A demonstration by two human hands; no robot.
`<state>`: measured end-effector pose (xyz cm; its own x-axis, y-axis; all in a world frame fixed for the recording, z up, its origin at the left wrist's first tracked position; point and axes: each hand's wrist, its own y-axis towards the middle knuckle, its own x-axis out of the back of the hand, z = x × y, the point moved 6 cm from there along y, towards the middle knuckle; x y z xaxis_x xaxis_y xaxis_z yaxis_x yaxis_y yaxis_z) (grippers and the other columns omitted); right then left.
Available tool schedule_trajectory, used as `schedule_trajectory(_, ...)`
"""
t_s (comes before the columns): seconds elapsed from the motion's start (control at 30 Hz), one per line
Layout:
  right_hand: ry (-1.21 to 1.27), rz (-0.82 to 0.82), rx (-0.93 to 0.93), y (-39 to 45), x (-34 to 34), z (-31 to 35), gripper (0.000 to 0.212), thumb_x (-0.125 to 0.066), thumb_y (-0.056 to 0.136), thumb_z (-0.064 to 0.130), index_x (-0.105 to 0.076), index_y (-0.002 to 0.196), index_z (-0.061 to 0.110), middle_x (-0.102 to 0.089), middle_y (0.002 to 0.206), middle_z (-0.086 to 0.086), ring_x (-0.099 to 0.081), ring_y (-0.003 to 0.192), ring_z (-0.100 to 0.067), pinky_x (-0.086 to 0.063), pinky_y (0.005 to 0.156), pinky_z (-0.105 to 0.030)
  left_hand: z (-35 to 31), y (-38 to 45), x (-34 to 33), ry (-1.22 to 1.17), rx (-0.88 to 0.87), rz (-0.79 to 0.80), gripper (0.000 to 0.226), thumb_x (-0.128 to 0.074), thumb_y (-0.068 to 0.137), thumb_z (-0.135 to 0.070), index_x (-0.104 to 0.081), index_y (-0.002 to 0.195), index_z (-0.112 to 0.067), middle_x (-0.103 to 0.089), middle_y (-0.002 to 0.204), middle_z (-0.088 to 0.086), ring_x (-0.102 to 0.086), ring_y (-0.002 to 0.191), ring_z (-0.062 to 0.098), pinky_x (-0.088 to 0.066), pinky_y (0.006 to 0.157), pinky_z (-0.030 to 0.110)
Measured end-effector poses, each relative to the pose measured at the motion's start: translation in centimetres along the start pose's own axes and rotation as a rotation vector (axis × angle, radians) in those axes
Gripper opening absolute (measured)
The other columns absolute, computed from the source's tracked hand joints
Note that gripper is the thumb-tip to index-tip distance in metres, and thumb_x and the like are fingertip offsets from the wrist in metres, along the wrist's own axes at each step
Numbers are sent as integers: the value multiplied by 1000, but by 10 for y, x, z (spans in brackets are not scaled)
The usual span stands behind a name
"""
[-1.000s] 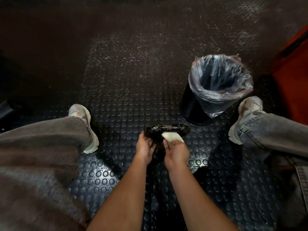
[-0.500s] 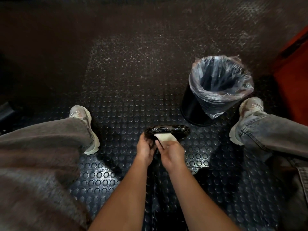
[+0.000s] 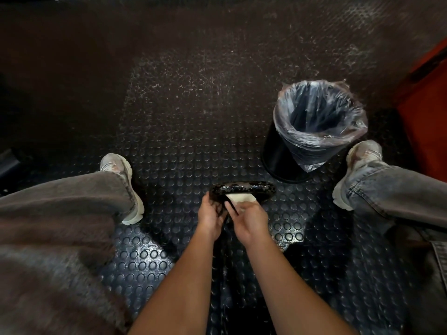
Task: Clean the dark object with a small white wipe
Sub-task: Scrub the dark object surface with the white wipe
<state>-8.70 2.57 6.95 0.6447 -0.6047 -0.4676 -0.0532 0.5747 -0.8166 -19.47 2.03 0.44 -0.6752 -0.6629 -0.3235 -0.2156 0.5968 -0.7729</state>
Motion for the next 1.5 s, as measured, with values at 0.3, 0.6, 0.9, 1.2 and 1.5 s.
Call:
schedule_trajectory(0.3, 193, -45, 68, 10, 4, 15, 21, -44, 95, -17, -55, 108, -4, -56, 125, -27, -63, 102, -30, -56, 94, -40, 1, 2, 1, 34, -1, 4, 49, -40, 105, -46, -59, 137, -14, -65, 135, 7, -56, 129, 21, -38, 116, 43)
schedule_trajectory(0.6, -22, -49, 14, 1, 6, 0, 25, -40, 92, -19, -55, 101, -2, -58, 103, -19, -62, 95, -30, -55, 91, -44, 0, -2, 0, 19, 3, -11, 46, -39, 106, -43, -65, 127, -11, -72, 120, 9, -65, 117, 24, -46, 110, 43)
schedule_trajectory(0.9, 166, -33, 42, 16, 1, 13, 34, -42, 96, -15, -50, 129, -7, -56, 126, -23, -62, 109, -28, -56, 90, -39, 0, 1, 1, 54, -13, -4, 47, -37, 106, -44, -63, 132, -14, -70, 126, 6, -60, 124, 20, -40, 114, 41)
schedule_trajectory(1.2, -11, -45, 22, 4, 7, 2, 24, -41, 92, -18, -55, 102, 0, -58, 109, -20, -62, 102, -34, -54, 95, -45, -1, -2, 1, 36, 3, -8, 46, -38, 107, -42, -64, 128, -11, -71, 123, 9, -64, 119, 23, -46, 110, 43)
schedule_trajectory(1.5, 132, 1, 33, 13, -5, 8, 35, -42, 94, -18, -55, 123, -4, -59, 126, -23, -61, 110, -30, -51, 102, -45, -1, -3, 0, 55, -7, -4, 48, -35, 106, -45, -63, 131, -14, -71, 124, 6, -62, 121, 20, -44, 110, 40)
